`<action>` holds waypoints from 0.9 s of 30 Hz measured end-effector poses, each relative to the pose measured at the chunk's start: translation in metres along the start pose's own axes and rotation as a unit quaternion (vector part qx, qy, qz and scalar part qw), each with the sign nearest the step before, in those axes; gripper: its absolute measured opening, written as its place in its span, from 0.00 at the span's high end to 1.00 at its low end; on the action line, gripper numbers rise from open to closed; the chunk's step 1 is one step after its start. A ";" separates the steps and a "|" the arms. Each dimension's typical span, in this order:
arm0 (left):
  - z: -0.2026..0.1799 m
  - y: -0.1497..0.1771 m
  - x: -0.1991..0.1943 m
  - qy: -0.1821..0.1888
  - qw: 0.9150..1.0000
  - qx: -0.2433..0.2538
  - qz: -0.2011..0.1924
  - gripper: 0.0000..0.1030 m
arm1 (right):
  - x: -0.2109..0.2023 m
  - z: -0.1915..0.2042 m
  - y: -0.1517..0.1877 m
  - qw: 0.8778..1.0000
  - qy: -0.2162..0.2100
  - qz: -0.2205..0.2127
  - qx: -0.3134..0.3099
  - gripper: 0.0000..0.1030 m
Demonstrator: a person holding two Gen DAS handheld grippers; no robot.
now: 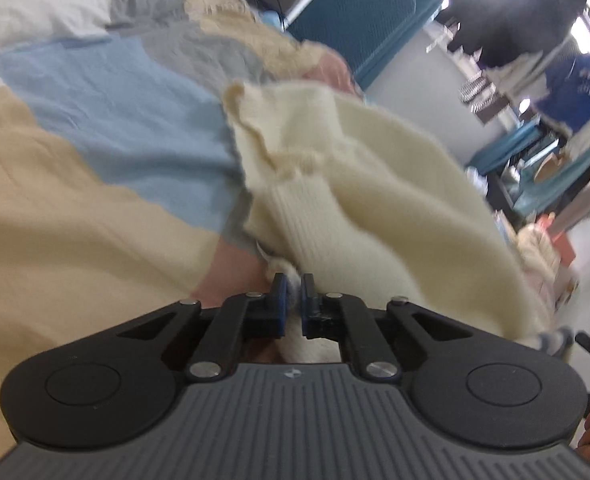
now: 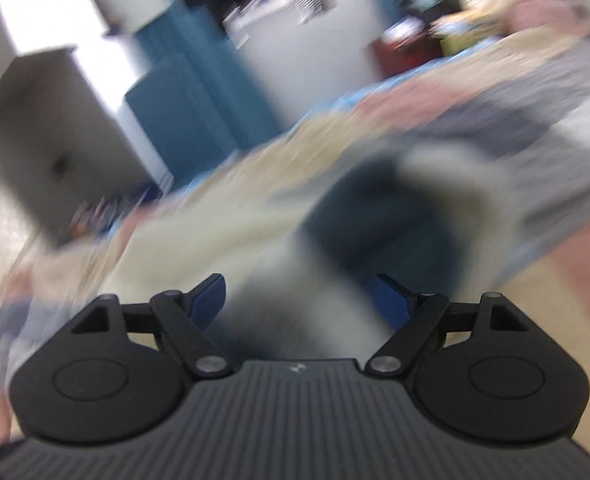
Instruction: Fold large clothes
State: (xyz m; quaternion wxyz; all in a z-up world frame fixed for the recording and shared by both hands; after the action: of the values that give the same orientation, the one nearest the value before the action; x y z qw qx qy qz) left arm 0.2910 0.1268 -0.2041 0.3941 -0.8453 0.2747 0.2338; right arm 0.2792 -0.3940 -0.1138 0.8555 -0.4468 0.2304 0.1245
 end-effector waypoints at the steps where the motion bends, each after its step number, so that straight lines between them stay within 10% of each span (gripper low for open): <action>1: 0.000 -0.003 -0.007 0.006 1.000 -0.009 -0.006 0.95 | -0.004 -0.012 -0.010 1.000 0.011 -0.016 0.018 0.20; 18: -0.008 0.011 -0.054 0.025 1.000 0.005 -0.016 0.97 | 0.031 -0.095 -0.031 0.991 0.089 -0.023 0.094 0.20; 20: -0.009 0.019 -0.048 0.028 1.000 0.008 0.003 0.90 | 0.031 -0.106 -0.032 0.987 0.114 -0.032 0.113 0.20; 23: -0.007 0.026 -0.048 0.030 0.999 -0.010 0.014 0.39 | 0.033 -0.116 -0.038 0.983 0.136 -0.039 0.118 0.20; 27: 0.001 0.025 -0.048 0.029 0.999 -0.036 0.011 0.28 | 0.046 -0.120 -0.040 0.984 0.150 -0.025 0.093 0.20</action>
State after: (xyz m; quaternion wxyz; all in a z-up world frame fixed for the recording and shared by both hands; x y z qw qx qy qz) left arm 0.2389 0.1273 -0.1883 0.3524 -0.8626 0.2864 0.2229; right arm 0.3011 -0.5150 -0.1684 0.8521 -0.3842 0.3552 0.0130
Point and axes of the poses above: each gripper's, at about its wrist camera, not at the fingertips, and x roughly the way its jaws point, z to its left, y to its underside, the point moved 8 cm from there along x, roughly the way its jaws point, and after that the axes turned 1 degree about z, right-handed, at the moved point
